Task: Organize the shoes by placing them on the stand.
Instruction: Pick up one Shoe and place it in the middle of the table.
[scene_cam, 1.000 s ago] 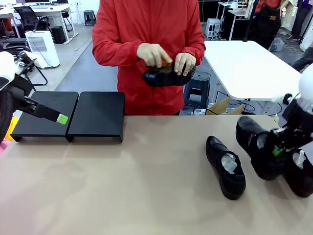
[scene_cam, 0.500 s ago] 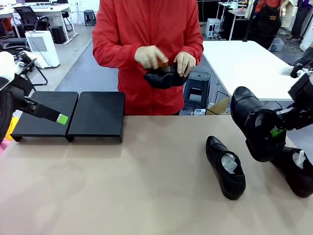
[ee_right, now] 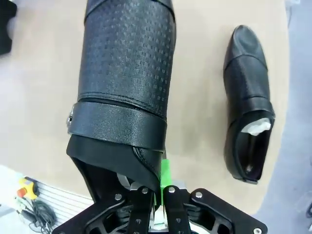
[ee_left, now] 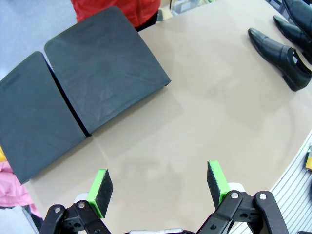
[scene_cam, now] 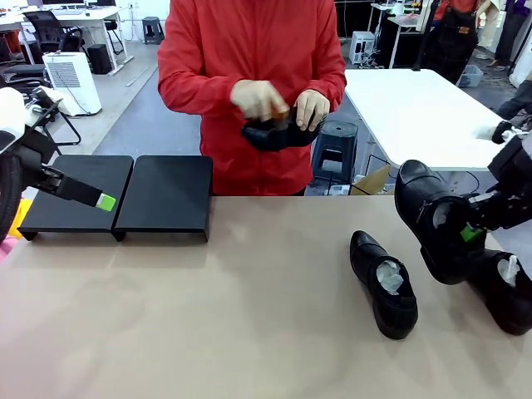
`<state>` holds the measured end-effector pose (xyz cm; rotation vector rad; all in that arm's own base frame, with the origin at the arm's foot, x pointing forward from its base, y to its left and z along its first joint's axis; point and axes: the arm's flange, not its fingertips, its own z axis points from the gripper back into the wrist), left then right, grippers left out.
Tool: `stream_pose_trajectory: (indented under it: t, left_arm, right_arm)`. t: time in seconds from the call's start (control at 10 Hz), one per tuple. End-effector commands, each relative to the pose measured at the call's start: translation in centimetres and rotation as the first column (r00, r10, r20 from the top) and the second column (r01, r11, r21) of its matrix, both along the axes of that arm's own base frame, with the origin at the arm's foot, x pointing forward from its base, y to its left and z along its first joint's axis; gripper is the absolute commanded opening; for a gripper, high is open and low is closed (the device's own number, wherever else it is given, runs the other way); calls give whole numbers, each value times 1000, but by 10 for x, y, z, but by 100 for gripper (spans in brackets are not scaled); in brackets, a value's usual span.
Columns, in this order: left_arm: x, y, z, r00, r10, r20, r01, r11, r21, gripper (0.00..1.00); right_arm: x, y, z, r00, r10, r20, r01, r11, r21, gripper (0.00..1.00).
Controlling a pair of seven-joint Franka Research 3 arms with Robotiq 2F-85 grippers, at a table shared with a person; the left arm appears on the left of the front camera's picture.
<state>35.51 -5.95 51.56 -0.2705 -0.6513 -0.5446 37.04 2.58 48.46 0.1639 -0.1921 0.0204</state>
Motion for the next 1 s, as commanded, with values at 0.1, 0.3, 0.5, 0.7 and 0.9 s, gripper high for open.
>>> stream_pose_trajectory:
  t: [0.1,0.3,0.5,0.7,0.9]
  left_arm:
    - [1,1,0,1000,-3,-2,3,1000,-7,100]
    - [1,1,0,1000,-3,-2,3,1000,-7,100]
    - [1,1,0,1000,-3,-2,3,1000,-7,100]
    - [1,1,0,1000,-3,-2,3,1000,-7,100]
    - [1,1,0,1000,-3,-2,3,1000,-7,100]
  right_arm:
    - [-28,75,34,997,-18,73,23,997,-76,0]
    - [-32,137,32,999,-4,45,8,996,-85,0]
    - [-19,213,-3,995,36,-97,-41,998,-47,0]
    - [-5,261,-36,987,32,-156,-37,999,-26,0]
    - [-6,298,-53,975,60,-215,-56,998,23,0]
